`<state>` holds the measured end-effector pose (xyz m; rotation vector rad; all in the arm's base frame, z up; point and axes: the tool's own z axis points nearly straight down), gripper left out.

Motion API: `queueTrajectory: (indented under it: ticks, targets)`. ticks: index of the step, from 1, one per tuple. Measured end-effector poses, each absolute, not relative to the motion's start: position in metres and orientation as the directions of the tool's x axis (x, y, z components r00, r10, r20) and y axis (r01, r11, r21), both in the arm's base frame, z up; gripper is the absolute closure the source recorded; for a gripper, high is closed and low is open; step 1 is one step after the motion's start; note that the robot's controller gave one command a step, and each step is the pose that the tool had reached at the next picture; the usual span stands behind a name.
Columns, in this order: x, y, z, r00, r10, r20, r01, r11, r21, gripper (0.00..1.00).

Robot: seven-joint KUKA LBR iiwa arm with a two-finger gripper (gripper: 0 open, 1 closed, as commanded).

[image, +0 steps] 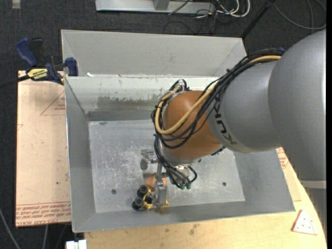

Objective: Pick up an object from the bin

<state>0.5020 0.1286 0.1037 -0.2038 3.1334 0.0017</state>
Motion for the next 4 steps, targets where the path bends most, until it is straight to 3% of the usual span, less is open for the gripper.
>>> queueTrajectory:
  ticks: [1,2,3,4]
  targets:
    - [0.488,0.117,0.111,-0.981,-0.196,0.003,-0.196,0.981,0.001,0.00]
    - [0.492,0.117,0.137,-0.971,-0.239,-0.005,-0.239,0.971,0.001,0.00]
    - [0.492,0.110,0.070,-0.938,-0.346,-0.007,-0.346,0.938,0.001,0.00]
    - [0.498,0.108,0.070,-0.911,-0.413,-0.003,-0.413,0.911,0.001,1.00]
